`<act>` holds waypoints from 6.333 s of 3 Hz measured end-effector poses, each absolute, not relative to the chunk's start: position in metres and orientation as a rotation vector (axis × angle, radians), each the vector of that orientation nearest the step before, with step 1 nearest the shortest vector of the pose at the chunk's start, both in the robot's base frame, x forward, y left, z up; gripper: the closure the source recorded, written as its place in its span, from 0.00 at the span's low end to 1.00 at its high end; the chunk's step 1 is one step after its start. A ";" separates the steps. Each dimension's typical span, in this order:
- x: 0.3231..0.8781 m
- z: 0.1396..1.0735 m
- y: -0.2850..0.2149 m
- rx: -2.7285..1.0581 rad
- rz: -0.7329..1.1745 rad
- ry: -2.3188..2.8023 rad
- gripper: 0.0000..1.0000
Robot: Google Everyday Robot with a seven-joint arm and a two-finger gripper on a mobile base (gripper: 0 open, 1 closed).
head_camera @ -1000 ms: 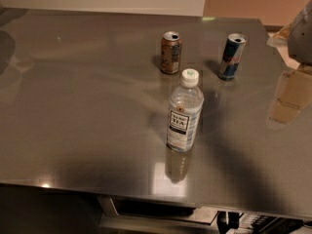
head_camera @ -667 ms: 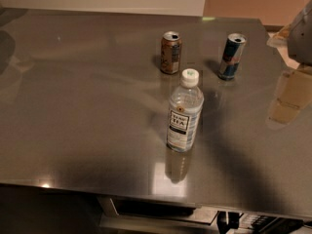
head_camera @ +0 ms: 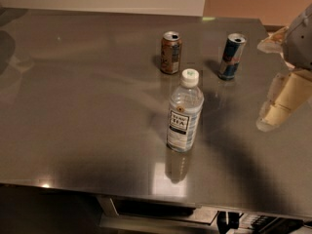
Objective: Move blue plastic bottle near redbull can
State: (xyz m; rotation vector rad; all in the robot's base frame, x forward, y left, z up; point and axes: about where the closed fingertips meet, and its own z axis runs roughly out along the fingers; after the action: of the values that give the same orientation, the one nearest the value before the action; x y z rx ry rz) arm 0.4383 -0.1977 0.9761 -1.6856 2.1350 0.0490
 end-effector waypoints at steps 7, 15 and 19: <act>0.447 0.937 -0.075 -1.658 0.609 1.778 0.18; 0.597 0.955 -0.245 -1.040 0.465 2.089 1.00; 0.616 0.940 -0.281 -0.932 0.454 2.103 0.36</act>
Offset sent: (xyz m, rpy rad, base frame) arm -0.0044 0.0724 -0.0459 0.3129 0.0374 0.2205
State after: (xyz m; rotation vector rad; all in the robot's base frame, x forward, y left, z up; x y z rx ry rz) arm 0.6162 -0.2809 0.9397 -0.9319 2.1033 0.4539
